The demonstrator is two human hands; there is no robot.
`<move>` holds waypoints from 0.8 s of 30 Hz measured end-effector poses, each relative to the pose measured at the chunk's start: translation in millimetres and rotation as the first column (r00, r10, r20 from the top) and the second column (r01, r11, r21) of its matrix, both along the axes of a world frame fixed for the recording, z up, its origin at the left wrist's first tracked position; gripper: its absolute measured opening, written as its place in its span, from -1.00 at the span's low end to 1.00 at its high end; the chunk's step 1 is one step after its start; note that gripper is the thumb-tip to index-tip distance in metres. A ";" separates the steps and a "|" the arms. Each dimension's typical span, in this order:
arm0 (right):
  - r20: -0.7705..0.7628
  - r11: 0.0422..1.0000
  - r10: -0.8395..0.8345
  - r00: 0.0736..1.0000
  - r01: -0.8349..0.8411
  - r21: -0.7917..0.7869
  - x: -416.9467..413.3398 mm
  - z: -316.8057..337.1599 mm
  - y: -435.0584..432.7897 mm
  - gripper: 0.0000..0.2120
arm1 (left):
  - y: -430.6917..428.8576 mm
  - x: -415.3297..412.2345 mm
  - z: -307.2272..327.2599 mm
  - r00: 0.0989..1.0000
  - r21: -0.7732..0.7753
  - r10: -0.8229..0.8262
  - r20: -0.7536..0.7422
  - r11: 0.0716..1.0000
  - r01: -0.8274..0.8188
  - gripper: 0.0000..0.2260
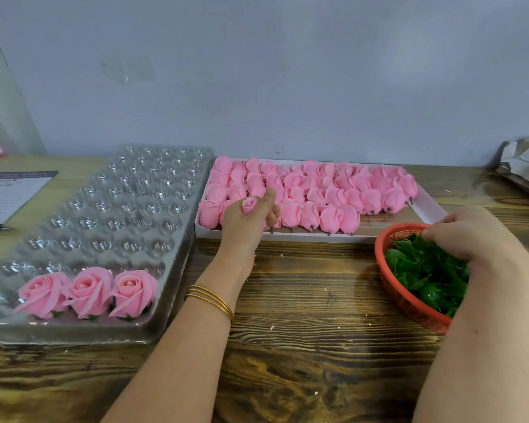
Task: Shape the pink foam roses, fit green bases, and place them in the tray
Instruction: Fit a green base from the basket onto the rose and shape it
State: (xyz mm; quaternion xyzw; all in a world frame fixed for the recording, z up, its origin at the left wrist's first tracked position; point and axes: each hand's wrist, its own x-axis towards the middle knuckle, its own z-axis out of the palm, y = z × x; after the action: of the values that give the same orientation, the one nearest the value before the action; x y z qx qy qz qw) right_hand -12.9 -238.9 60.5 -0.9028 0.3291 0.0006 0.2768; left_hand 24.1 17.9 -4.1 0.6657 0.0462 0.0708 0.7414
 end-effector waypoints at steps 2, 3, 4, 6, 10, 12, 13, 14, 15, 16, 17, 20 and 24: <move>0.003 1.000 -0.008 1.000 0.008 0.001 -0.3 0.4 -1.1 -0.78 | -0.2 -0.5 0.5 1.000 0.004 -0.001 0.003 1.000 0.001 -0.51; 0.005 1.000 -0.020 1.000 0.020 0.001 -1.2 1.4 0.4 -0.77 | -0.2 -0.8 0.7 1.000 0.008 -0.002 0.003 1.000 0.002 -0.51; 0.007 1.000 -0.027 1.000 0.027 -0.002 -2.5 2.3 1.7 -0.75 | -0.3 -1.0 0.9 1.000 0.009 -0.005 0.001 1.000 0.005 -0.51; 0.012 1.000 -0.027 1.000 0.027 -0.014 -1.8 2.4 1.3 -0.70 | -0.4 -1.4 1.1 1.000 0.008 -0.008 -0.006 1.000 0.008 -0.51; -0.001 0.999 -0.021 1.000 0.021 -0.036 -2.9 2.4 1.7 -0.69 | -0.7 -1.7 2.3 1.000 0.010 -0.003 -0.017 1.000 0.003 -0.50; 0.023 0.999 -0.032 0.999 0.033 -0.042 -3.4 3.0 2.1 -0.71 | -1.0 -1.8 2.5 1.000 0.008 -0.003 -0.017 1.000 0.003 -0.50; 0.038 0.998 -0.043 0.998 0.045 -0.051 -3.8 3.3 1.9 -0.72 | -1.0 -1.9 2.5 1.000 0.009 -0.003 -0.016 1.000 0.004 -0.50; 0.057 0.997 -0.055 0.997 0.059 -0.057 -3.7 3.6 1.5 -0.73 | -1.1 -2.0 2.4 1.000 0.010 -0.003 -0.014 1.000 0.003 -0.51; 0.074 0.996 -0.066 0.995 0.071 -0.056 -4.1 3.8 0.9 -0.75 | -1.2 -2.1 2.2 1.000 0.011 -0.003 -0.013 1.000 0.003 -0.51; 0.088 0.996 -0.071 0.994 0.076 -0.054 -4.0 4.1 0.4 -0.75 | -1.3 -2.3 2.4 1.000 0.011 -0.002 -0.012 1.000 0.002 -0.51; 0.100 0.996 -0.071 0.992 0.077 -0.052 -3.7 4.1 -0.5 -0.74 | -1.3 -2.4 2.6 1.000 0.009 -0.001 -0.013 1.000 0.001 -0.51; 0.149 0.996 -0.068 0.987 0.076 -0.050 -2.1 4.2 -2.8 -0.74 | -1.3 -3.0 3.6 1.000 0.010 -0.004 -0.019 1.000 0.005 -0.51; 0.247 0.994 -0.090 0.965 0.100 -0.031 -2.3 2.3 -4.4 -0.83 | -0.7 -3.7 3.4 1.000 0.010 -0.005 -0.009 1.000 0.005 -0.51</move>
State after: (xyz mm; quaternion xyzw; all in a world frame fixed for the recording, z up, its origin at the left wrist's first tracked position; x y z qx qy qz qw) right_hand -15.2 -243.3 62.7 -0.8849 0.3353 -0.1311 0.2955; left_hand 20.4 17.2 -0.7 0.6700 0.0477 0.0662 0.7379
